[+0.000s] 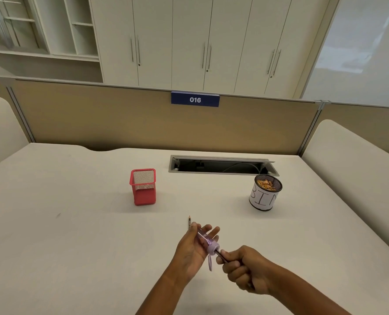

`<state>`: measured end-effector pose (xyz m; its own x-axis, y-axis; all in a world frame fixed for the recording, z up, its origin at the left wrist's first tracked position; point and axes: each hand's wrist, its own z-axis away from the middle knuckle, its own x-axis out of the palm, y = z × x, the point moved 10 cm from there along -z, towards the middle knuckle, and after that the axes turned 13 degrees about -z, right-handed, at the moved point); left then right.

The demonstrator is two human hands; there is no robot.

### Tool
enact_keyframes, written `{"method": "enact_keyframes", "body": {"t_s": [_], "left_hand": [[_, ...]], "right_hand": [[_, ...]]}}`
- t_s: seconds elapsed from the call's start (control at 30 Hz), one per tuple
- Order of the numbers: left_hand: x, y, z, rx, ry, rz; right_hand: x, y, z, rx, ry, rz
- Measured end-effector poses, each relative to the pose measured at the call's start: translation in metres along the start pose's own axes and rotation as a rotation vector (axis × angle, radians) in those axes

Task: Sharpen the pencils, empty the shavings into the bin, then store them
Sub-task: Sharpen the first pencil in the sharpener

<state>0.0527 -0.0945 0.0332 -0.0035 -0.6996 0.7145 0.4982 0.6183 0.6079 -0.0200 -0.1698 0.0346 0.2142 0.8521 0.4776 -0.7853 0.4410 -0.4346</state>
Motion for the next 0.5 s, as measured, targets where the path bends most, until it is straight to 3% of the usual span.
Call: {"method": "enact_keyframes", "body": {"t_s": [0.07, 0.27, 0.4, 0.47, 0.5], "left_hand": [[-0.005, -0.002, 0.0, 0.001, 0.041, 0.014], [-0.013, -0.006, 0.001, 0.034, 0.117, 0.042], [-0.009, -0.005, 0.002, 0.056, 0.116, 0.125], [-0.006, -0.003, 0.002, 0.053, 0.117, 0.101], [-0.006, -0.002, 0.002, 0.048, 0.12, 0.072]], "right_hand": [[-0.003, -0.009, -0.001, -0.113, 0.06, 0.232], [0.009, -0.057, 0.022, -0.709, 0.324, 1.05], [0.036, -0.057, 0.039, -1.046, 0.536, 1.763], [0.045, -0.056, 0.044, -1.165, 0.609, 1.888], [0.042, -0.054, 0.04, -1.091, 0.574, 1.818]]}}
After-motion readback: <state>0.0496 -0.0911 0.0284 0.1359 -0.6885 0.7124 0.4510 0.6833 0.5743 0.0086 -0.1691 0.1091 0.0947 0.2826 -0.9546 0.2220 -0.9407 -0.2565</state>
